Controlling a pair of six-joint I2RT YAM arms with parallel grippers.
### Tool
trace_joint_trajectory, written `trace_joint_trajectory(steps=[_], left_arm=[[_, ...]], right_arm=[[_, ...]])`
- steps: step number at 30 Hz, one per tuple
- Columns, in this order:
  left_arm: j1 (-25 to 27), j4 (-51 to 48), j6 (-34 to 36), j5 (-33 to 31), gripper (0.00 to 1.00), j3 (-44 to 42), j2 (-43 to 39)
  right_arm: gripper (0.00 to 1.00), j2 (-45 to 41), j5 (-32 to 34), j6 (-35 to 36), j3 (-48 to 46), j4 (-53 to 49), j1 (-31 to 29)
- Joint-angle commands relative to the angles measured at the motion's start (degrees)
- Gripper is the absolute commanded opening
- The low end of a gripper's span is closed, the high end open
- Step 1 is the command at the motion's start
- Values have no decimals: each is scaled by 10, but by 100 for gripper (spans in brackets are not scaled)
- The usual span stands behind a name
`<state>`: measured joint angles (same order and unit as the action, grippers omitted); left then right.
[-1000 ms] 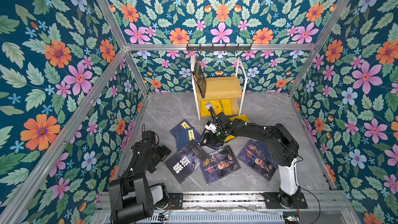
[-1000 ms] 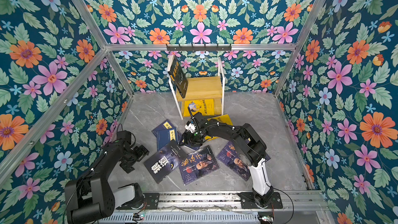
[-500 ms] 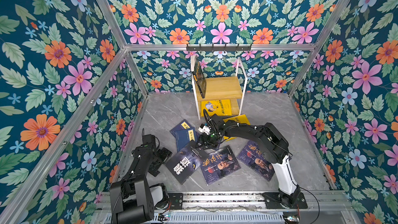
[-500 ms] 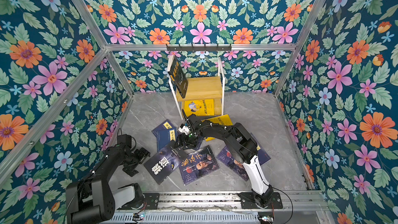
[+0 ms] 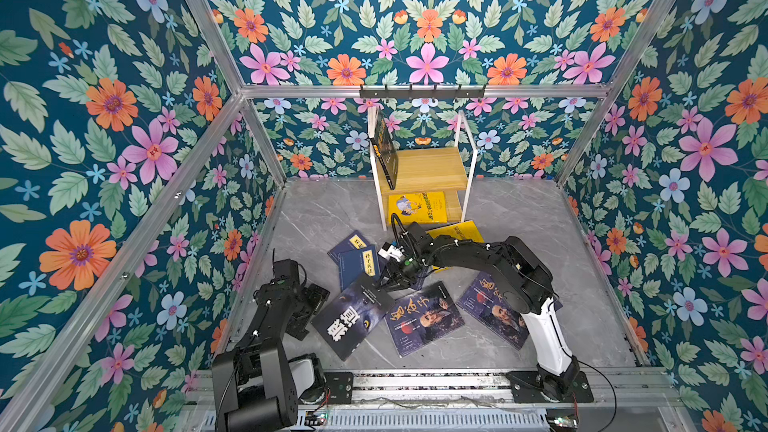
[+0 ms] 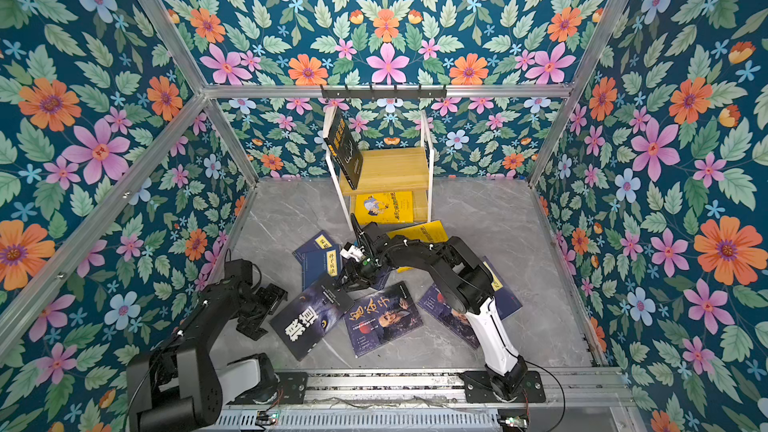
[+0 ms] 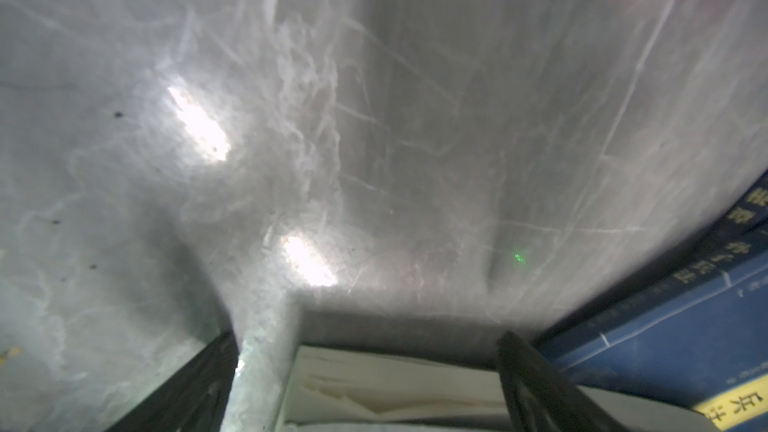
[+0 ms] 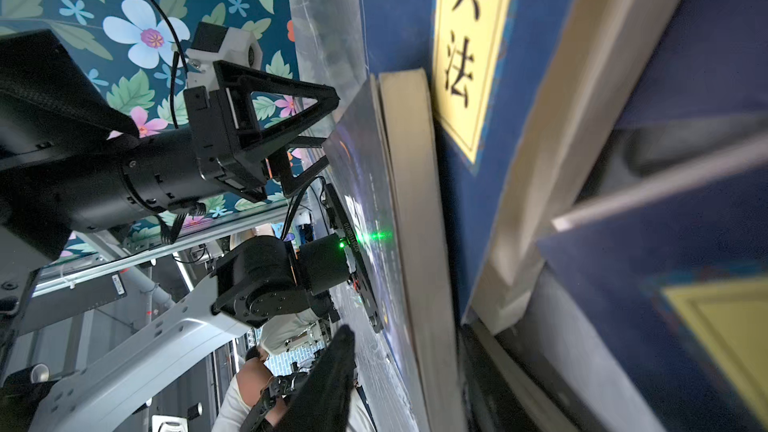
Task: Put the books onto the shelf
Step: 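Lift the wolf-eye book upright with the right gripper while the left gripper approaches it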
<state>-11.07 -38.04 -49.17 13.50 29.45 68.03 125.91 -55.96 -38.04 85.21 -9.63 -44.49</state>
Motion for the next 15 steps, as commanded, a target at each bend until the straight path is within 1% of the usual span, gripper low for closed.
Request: trace_joint_trajectory(steps=[1, 4, 9, 15], left_arm=[[6, 121, -17, 106, 100, -31, 16], [6, 123, -18, 114, 100, -23, 17], [11, 136, -26, 120, 100, -26, 12], [16, 143, -30, 126, 100, -24, 11]], right_arm=[[41, -2, -37, -36, -5, 61, -2], [38, 0, -37, -51, -3, 75, -5], [37, 17, -48, -65, 5, 98, -15], [31, 21, -49, -80, 1, 124, -17]])
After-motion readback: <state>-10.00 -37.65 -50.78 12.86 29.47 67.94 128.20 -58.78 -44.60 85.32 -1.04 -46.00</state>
